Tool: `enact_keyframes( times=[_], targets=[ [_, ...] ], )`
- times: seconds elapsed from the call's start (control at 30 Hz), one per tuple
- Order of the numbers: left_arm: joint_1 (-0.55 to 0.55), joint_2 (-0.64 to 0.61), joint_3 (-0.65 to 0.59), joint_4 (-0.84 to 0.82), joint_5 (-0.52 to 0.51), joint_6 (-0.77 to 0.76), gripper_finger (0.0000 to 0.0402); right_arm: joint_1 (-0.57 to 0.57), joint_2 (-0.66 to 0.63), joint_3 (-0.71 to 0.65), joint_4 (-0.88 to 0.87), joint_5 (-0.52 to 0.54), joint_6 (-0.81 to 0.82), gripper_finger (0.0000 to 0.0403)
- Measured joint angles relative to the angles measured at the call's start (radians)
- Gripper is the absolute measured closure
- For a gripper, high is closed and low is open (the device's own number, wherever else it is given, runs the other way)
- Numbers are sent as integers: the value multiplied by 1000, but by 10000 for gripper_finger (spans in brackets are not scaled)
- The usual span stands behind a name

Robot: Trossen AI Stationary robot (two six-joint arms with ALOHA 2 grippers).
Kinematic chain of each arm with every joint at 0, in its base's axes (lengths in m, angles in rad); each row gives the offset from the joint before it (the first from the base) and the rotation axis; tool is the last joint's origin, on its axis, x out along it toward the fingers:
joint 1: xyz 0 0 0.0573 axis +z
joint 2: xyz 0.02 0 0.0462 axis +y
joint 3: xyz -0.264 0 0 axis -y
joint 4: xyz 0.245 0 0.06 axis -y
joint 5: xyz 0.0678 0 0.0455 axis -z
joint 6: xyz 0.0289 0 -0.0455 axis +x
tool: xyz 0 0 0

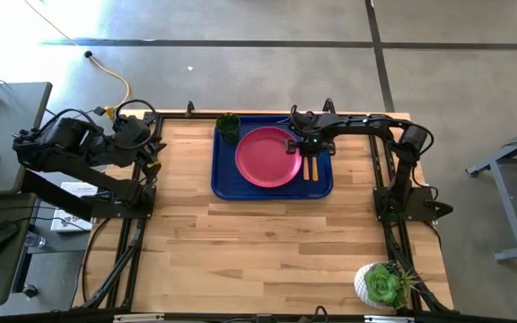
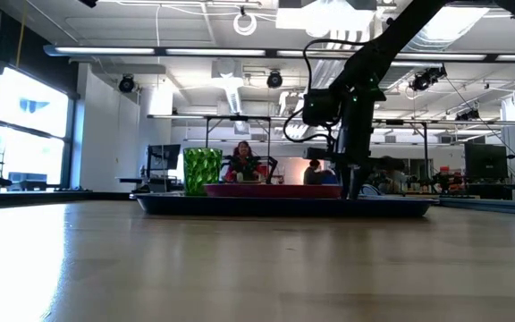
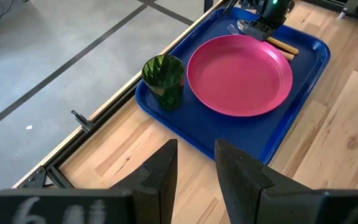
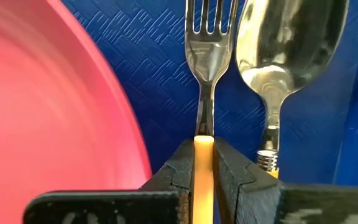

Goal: Pick and place plate/cup/fork/spoon on tray
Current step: Put the orange fork on the blue tray, then return to Home Position

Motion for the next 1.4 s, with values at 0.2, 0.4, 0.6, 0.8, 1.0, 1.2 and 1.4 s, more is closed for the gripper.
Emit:
enact_keyframes(
  times=[0.2, 0.4, 0.6, 0.8, 1.0, 1.2, 1.4],
  targets=[
    [0, 0, 0, 0, 0, 3, 303, -1, 0, 0, -11, 11, 3, 386],
    [0, 0, 0, 0, 0, 17, 303, -1, 0, 0, -15, 19, 1, 386],
    [0, 0, 0, 0, 0, 18, 303, -1, 0, 0, -15, 20, 2, 377],
    [0, 0, 0, 0, 0, 20, 303, -1, 1, 0, -15, 24, 9, 331],
    [0, 0, 0, -1, 1, 35, 303, -1, 1, 0, -16, 23, 18, 318],
    [0, 0, 0, -1, 1, 35, 303, -1, 1, 29, -41, 32, 3, 317],
    [0, 0, 0, -1, 1, 35, 303, -1, 1, 53, -146, 57, -3, 316]
  ],
)
